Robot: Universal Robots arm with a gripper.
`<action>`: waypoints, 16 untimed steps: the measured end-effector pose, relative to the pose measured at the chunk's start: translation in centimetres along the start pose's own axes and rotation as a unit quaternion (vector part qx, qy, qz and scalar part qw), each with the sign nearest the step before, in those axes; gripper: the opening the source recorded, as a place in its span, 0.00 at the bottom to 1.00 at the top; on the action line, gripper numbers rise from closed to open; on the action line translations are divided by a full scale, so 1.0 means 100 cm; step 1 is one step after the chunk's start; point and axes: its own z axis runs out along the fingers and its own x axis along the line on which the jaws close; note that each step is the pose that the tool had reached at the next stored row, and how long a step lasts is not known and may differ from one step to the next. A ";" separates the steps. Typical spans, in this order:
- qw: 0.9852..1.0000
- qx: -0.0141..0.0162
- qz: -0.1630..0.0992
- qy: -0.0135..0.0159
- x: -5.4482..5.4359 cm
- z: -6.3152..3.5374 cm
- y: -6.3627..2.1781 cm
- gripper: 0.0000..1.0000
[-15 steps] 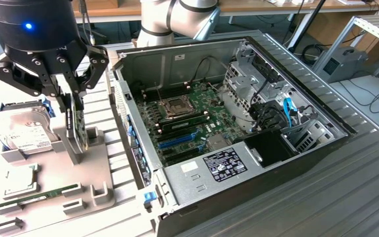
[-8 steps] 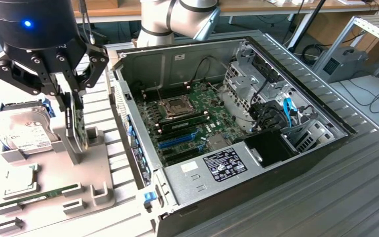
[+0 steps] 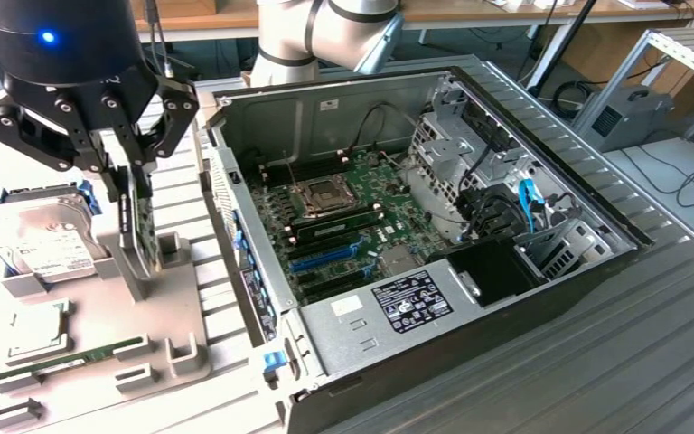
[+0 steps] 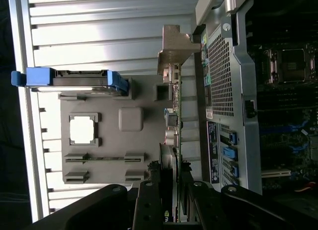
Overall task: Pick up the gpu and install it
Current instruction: 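Pick up the gpu and move the gpu toward the slot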
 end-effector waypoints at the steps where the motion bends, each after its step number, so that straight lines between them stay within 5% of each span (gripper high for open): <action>1: 1.000 0.000 0.000 0.000 0.000 -0.0002 0.0000 0.26; 16: 1.000 0.000 0.000 0.000 0.000 -0.0039 0.0001 0.26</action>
